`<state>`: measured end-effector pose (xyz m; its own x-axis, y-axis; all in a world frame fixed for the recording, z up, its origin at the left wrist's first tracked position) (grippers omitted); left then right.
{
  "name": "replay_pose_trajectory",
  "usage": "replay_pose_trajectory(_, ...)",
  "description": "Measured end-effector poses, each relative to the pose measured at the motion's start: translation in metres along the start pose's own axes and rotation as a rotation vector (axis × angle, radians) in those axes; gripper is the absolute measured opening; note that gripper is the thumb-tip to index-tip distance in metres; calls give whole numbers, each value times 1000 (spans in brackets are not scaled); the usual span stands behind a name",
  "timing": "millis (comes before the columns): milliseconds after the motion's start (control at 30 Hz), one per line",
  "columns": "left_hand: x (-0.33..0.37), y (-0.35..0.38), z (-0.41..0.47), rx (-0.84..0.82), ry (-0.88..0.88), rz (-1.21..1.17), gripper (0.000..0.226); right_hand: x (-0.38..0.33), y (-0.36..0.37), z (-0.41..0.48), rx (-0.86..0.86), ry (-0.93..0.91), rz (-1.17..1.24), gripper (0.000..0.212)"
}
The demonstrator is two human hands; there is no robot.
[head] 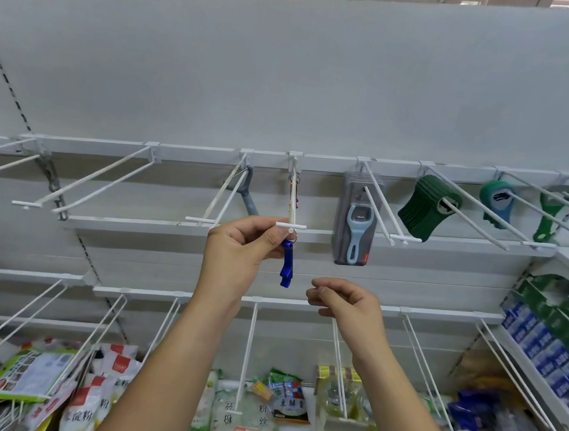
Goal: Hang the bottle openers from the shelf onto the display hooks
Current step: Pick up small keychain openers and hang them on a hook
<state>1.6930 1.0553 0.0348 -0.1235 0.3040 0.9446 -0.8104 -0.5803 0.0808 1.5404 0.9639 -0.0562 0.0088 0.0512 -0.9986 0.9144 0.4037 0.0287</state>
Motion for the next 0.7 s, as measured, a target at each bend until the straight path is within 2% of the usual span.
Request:
replay_pose_trajectory(433,-8,-1,4,-19,-38,-106,14,2,3,4,-2,12,17,21)
replay_pose_trajectory(700,-15,6,16,88,-21,-73,15,1,2,6,4,-2,30,19)
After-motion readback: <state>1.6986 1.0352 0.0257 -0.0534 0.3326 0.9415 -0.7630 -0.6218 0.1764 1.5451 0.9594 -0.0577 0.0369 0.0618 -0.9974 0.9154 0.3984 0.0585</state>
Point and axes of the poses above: each hand's wrist, its own z-axis towards the middle knuckle, its own y-axis out of the palm, x = y × z, the point moved 2 cm from there along z, towards the middle knuckle, and after that the axes turned 2 degrees about y, right-handed, at the moved point
